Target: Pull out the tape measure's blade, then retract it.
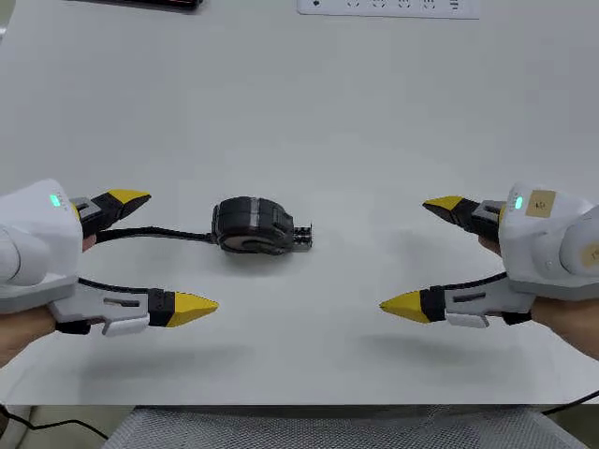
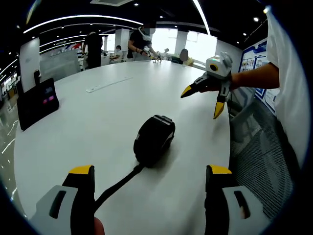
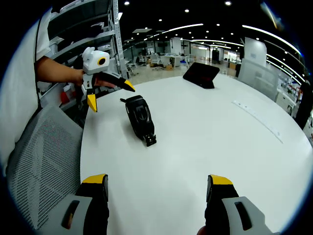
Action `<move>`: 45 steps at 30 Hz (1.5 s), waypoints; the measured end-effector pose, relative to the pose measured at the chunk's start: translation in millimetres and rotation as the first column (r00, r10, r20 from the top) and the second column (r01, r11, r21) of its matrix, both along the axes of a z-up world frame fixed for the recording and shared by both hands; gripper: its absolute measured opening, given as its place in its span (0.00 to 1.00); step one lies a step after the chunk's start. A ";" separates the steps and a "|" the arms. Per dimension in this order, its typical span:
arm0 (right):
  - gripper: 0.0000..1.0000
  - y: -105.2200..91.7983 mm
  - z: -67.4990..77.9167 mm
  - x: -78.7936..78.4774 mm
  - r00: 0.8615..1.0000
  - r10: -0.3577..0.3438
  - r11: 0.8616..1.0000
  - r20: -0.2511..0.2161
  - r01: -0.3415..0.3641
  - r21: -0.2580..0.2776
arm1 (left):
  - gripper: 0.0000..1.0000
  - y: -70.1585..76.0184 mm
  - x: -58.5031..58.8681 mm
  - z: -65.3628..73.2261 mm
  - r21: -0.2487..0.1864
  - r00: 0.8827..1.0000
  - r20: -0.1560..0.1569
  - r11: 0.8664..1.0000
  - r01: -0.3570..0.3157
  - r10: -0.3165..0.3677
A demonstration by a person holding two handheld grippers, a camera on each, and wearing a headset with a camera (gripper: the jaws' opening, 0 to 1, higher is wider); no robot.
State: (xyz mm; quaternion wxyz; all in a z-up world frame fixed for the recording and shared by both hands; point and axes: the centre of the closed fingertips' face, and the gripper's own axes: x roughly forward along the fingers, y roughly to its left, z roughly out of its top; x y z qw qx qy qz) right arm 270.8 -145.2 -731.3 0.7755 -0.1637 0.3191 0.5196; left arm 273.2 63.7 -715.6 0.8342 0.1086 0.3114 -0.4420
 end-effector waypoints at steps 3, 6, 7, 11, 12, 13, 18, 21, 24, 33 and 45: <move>0.82 2.1 -0.3 1.6 1.000 0.014 1.000 0.001 -0.014 -0.004 | 0.92 -2.2 2.6 -0.4 0.008 1.000 0.001 1.000 0.013 -0.013; 0.82 5.0 -0.5 3.5 1.000 0.031 0.999 0.003 -0.031 -0.008 | 0.91 -6.0 4.9 -1.3 0.015 0.999 0.000 0.999 0.032 -0.032; 0.82 5.5 -0.9 3.9 0.999 0.037 0.999 0.005 -0.037 -0.012 | 0.91 -7.1 5.5 -1.8 0.018 0.999 0.001 0.999 0.038 -0.038; 0.81 8.8 -2.1 5.0 0.998 0.064 0.998 0.008 -0.064 -0.028 | 0.90 -11.6 7.5 -4.5 0.037 0.998 0.001 0.997 0.064 -0.064; 0.81 9.3 -2.3 5.6 0.998 0.067 0.997 0.008 -0.066 -0.029 | 0.90 -12.3 8.0 -4.9 0.040 0.998 0.000 0.997 0.068 -0.068; 0.81 9.8 -2.4 5.9 0.997 0.070 0.997 0.008 -0.070 -0.030 | 0.90 -13.0 8.9 -5.0 0.043 0.998 0.000 0.997 0.069 -0.070; 0.81 12.3 -3.0 9.0 0.996 0.087 0.995 0.009 -0.086 -0.040 | 0.89 -14.9 13.4 -6.7 0.062 0.996 -0.006 0.994 0.085 -0.085; 0.81 14.3 -3.5 10.4 0.995 0.098 0.994 0.007 -0.097 -0.043 | 0.87 -15.0 15.7 -7.7 0.075 0.995 -0.013 0.992 0.100 -0.100; 0.80 16.5 -3.8 11.3 0.994 0.109 0.993 0.006 -0.108 -0.047 | 0.83 -15.7 17.2 -8.8 0.090 0.993 -0.021 0.989 0.119 -0.118; 0.80 22.3 -6.2 13.1 0.990 0.141 0.988 0.003 -0.140 -0.063 | 0.75 -21.2 22.5 -12.0 0.124 0.989 -0.036 0.981 0.148 -0.145; 0.78 30.6 -7.1 17.1 0.987 0.163 0.985 0.001 -0.163 -0.062 | 0.61 -24.3 27.9 -16.9 0.158 0.984 -0.059 0.972 0.174 -0.167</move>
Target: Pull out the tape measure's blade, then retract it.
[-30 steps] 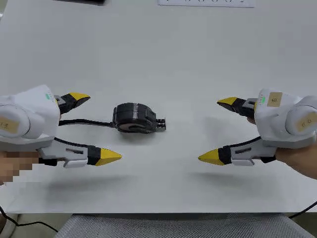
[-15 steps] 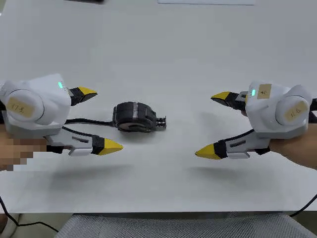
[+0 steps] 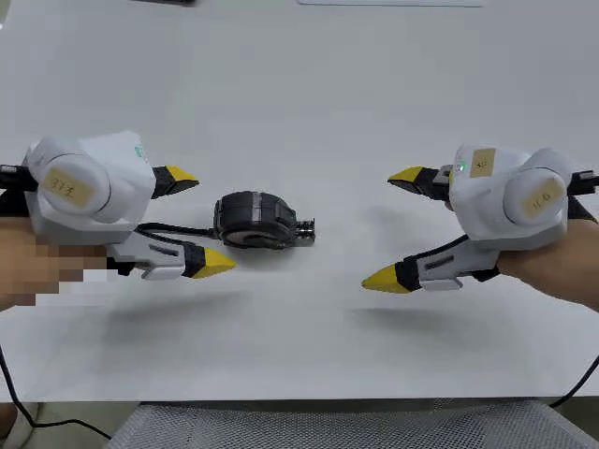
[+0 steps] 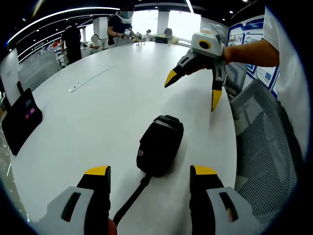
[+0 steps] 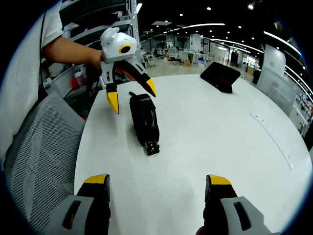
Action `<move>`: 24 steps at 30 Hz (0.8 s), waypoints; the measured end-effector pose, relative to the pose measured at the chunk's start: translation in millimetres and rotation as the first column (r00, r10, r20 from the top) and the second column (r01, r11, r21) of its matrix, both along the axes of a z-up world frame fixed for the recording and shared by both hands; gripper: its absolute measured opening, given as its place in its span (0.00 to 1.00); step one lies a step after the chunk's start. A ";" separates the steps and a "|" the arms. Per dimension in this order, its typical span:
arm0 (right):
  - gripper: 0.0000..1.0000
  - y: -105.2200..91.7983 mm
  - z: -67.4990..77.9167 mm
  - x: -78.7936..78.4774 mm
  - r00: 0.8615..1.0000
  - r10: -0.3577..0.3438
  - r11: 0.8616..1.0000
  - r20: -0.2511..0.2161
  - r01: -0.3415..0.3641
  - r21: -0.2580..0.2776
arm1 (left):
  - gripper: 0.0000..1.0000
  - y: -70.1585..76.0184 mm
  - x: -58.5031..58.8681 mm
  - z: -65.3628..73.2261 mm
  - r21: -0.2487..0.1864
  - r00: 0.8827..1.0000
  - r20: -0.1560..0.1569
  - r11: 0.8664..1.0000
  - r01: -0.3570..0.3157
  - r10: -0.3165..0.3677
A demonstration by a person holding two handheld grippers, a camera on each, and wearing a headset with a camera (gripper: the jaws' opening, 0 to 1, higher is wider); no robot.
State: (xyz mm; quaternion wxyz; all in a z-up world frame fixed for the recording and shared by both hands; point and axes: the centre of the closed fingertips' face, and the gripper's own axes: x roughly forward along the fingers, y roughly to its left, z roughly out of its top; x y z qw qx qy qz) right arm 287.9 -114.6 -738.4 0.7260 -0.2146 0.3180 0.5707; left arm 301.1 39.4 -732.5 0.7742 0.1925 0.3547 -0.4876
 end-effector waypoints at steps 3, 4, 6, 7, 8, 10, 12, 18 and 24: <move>0.78 2.2 0.0 0.4 1.000 0.003 1.000 -0.002 -0.003 0.002 | 0.59 -1.5 1.6 -0.6 0.006 1.000 -0.002 1.000 0.007 -0.007; 0.78 3.1 -0.3 0.3 1.000 0.005 1.000 -0.002 -0.005 0.002 | 0.58 -2.3 1.6 -1.4 0.011 1.000 -0.002 1.000 0.016 -0.016; 0.77 4.5 -0.7 0.3 1.000 0.008 1.000 -0.004 -0.008 0.003 | 0.57 -4.1 2.1 -2.1 0.014 1.000 -0.001 1.000 0.024 -0.024; 0.76 5.1 -1.2 0.1 1.000 0.009 1.000 -0.008 -0.009 0.003 | 0.56 -4.9 2.1 -2.5 0.015 1.000 -0.003 1.000 0.028 -0.028; 0.76 5.9 -1.5 0.0 1.000 0.011 1.000 -0.007 -0.011 0.004 | 0.55 -5.5 2.2 -3.3 0.020 0.999 -0.001 0.999 0.033 -0.033; 0.76 7.6 -1.6 0.0 1.000 0.015 1.000 -0.007 -0.015 0.008 | 0.53 -7.4 2.6 -5.3 0.026 0.999 -0.001 0.999 0.041 -0.041; 0.76 8.9 -1.9 0.1 1.000 0.017 1.000 -0.007 -0.017 0.011 | 0.52 -10.0 3.1 -5.6 0.026 0.999 -0.003 0.999 0.044 -0.044; 0.75 10.0 -2.8 -0.1 1.000 0.019 1.000 -0.013 -0.019 0.016 | 0.46 -16.2 3.1 -8.1 0.039 0.997 -0.002 0.997 0.071 -0.071; 0.75 10.7 -3.5 0.2 1.000 0.018 1.000 -0.016 -0.018 0.024 | 0.41 -20.3 2.2 -10.8 0.045 0.996 -0.008 0.995 0.091 -0.090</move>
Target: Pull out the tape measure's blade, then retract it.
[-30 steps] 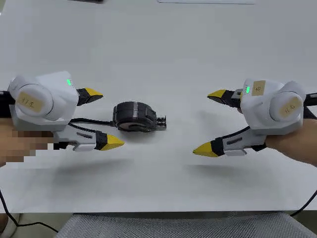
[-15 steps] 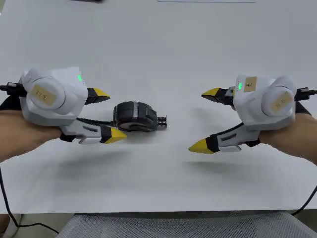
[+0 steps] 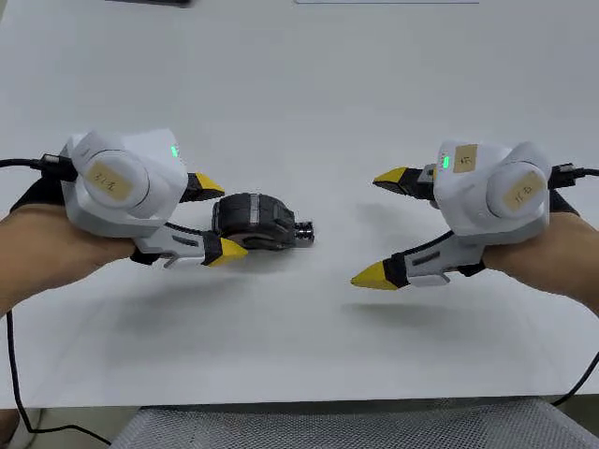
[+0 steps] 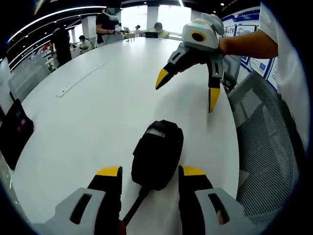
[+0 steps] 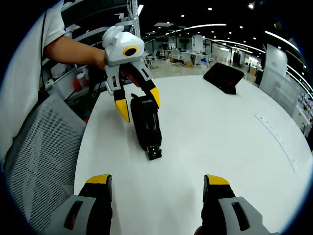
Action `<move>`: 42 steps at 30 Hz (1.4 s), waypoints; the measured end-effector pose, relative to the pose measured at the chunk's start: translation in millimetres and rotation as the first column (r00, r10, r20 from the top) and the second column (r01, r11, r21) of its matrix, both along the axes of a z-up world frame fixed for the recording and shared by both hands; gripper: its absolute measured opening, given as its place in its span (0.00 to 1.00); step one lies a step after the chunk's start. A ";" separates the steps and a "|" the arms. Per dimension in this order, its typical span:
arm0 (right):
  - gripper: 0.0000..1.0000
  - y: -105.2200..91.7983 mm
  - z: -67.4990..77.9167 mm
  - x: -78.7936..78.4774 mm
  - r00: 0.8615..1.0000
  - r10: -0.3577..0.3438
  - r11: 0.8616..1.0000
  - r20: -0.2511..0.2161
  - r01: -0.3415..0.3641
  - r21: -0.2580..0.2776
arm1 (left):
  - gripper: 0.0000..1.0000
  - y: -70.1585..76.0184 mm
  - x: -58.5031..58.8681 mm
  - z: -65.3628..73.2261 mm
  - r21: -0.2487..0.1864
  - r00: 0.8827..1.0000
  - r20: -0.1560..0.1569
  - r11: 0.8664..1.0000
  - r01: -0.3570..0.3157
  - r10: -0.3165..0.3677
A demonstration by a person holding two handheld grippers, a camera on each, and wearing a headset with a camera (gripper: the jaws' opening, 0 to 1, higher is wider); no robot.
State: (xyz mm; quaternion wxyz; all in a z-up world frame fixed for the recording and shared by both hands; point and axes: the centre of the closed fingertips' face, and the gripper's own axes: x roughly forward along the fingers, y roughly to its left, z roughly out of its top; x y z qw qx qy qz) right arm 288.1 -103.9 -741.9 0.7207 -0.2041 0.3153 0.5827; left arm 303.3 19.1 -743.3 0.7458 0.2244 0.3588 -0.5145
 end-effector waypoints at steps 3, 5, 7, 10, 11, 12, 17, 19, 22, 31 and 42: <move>0.75 0.5 -0.8 0.1 1.000 0.000 1.000 -0.002 0.000 0.002 | 0.39 -0.5 -0.2 -1.8 0.007 1.000 -0.002 1.000 0.005 -0.005; 0.74 1.2 -1.2 0.1 1.000 0.000 1.000 -0.003 0.000 0.005 | 0.38 -0.3 -0.2 -3.8 0.016 1.000 -0.006 1.000 0.006 -0.006; 0.74 2.3 -0.6 0.5 1.000 -0.002 1.000 -0.002 0.002 0.013 | 0.35 0.3 0.9 -4.3 0.022 1.000 0.001 1.000 0.006 -0.006; 0.74 3.5 -1.3 0.6 1.000 -0.001 1.000 -0.004 0.001 0.017 | 0.33 -1.0 1.2 -4.7 0.021 1.000 0.000 1.000 0.008 -0.008; 0.73 4.1 -1.6 0.4 1.000 0.001 1.000 -0.005 -0.001 0.017 | 0.33 -1.1 1.1 -5.0 0.023 1.000 0.000 1.000 0.009 -0.009; 0.73 5.0 -1.9 0.2 1.000 0.003 1.000 -0.005 -0.003 0.018 | 0.33 -1.5 0.4 -5.2 0.023 1.000 -0.001 1.000 0.011 -0.011; 0.73 8.3 -2.2 0.5 1.000 0.010 1.000 -0.005 -0.010 0.021 | 0.31 -1.7 -1.2 -5.7 0.027 1.000 -0.003 0.999 0.017 -0.017; 0.73 9.6 -2.3 1.0 1.000 0.013 1.000 -0.004 -0.013 0.022 | 0.30 -1.6 -1.4 -6.3 0.028 1.000 -0.004 0.999 0.018 -0.018; 0.71 11.2 -1.8 2.3 1.000 0.015 1.000 0.003 -0.016 0.027 | 0.30 -2.0 -1.6 -6.8 0.029 1.000 -0.004 0.999 0.020 -0.020; 0.68 16.0 -4.0 2.1 1.000 0.031 0.999 0.004 -0.031 0.032 | 0.30 -2.3 -1.3 -7.4 0.031 1.000 -0.009 0.999 0.023 -0.023; 0.53 32.2 -13.8 10.9 0.998 0.056 0.996 0.020 -0.058 0.074 | 0.29 -2.6 -0.5 -8.6 0.041 0.999 -0.016 0.999 0.030 -0.029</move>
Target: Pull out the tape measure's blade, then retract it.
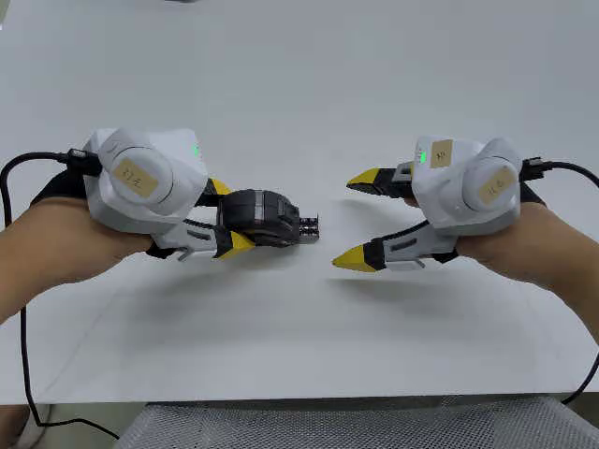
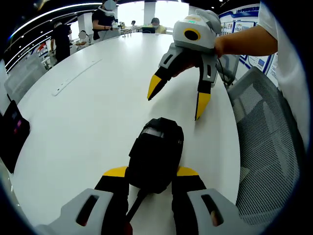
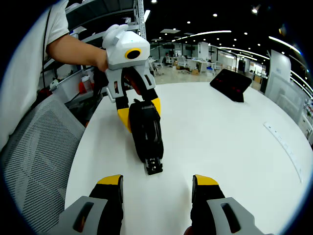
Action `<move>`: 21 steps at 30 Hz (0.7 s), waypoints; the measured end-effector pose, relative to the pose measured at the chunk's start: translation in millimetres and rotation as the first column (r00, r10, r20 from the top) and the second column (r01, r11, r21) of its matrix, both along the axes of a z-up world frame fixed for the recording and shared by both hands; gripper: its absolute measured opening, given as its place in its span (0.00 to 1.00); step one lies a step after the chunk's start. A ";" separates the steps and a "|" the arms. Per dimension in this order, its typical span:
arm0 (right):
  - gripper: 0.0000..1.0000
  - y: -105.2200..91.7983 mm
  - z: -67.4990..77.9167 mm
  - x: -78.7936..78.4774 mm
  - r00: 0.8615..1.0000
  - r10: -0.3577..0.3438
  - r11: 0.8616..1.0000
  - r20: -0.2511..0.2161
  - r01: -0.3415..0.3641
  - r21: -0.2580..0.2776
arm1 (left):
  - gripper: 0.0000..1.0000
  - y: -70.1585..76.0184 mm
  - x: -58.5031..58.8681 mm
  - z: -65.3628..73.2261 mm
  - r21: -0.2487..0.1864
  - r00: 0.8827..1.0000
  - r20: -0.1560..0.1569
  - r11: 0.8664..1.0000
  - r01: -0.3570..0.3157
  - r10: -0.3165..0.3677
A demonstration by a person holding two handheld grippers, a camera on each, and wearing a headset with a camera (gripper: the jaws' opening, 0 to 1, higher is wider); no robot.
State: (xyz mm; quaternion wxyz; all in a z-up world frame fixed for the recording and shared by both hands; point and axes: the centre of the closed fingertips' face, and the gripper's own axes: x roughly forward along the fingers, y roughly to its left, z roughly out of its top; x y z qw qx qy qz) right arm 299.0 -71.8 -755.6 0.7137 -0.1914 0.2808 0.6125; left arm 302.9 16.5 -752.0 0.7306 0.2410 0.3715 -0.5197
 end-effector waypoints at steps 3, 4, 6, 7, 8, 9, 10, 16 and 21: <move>0.49 5.8 -3.3 -0.9 1.000 0.024 1.000 0.010 -0.024 0.003 | 0.29 0.1 -0.2 -0.2 0.008 1.000 0.005 1.000 0.004 -0.004; 0.47 7.3 -3.7 -1.3 1.000 0.029 1.000 0.010 -0.029 0.005 | 0.29 0.0 -0.2 -0.4 0.009 1.000 0.003 1.000 0.004 -0.004; 0.45 10.5 -5.1 -1.8 0.999 0.046 0.999 0.019 -0.046 0.005 | 0.28 0.2 0.1 -0.8 0.011 1.000 -0.003 1.000 0.006 -0.006; 0.44 11.5 -5.9 -1.4 0.999 0.049 0.999 0.022 -0.049 0.005 | 0.28 0.2 0.0 -1.0 0.012 1.000 -0.006 1.000 0.006 -0.006; 0.43 12.8 -6.8 -1.7 0.998 0.057 0.998 0.021 -0.057 0.005 | 0.28 0.3 -0.3 -1.3 0.017 1.000 -0.003 1.000 0.014 -0.014; 0.41 13.6 -7.2 -1.8 0.998 0.064 0.998 0.025 -0.065 0.005 | 0.28 0.3 -0.4 -1.5 0.019 1.000 -0.003 1.000 0.015 -0.015; 0.40 14.7 -7.7 -1.8 0.997 0.069 0.998 0.027 -0.069 0.006 | 0.28 0.3 -0.7 -1.6 0.021 1.000 -0.005 1.000 0.014 -0.014; 0.35 18.4 -11.0 -2.5 0.995 0.093 0.996 0.030 -0.093 0.007 | 0.28 0.3 -0.7 -2.0 0.033 1.000 -0.004 0.999 0.014 -0.014; 0.31 19.8 -15.1 -1.9 0.993 0.111 0.994 0.038 -0.111 0.000 | 0.27 0.5 -0.4 -2.3 0.050 1.000 0.001 0.999 0.015 -0.015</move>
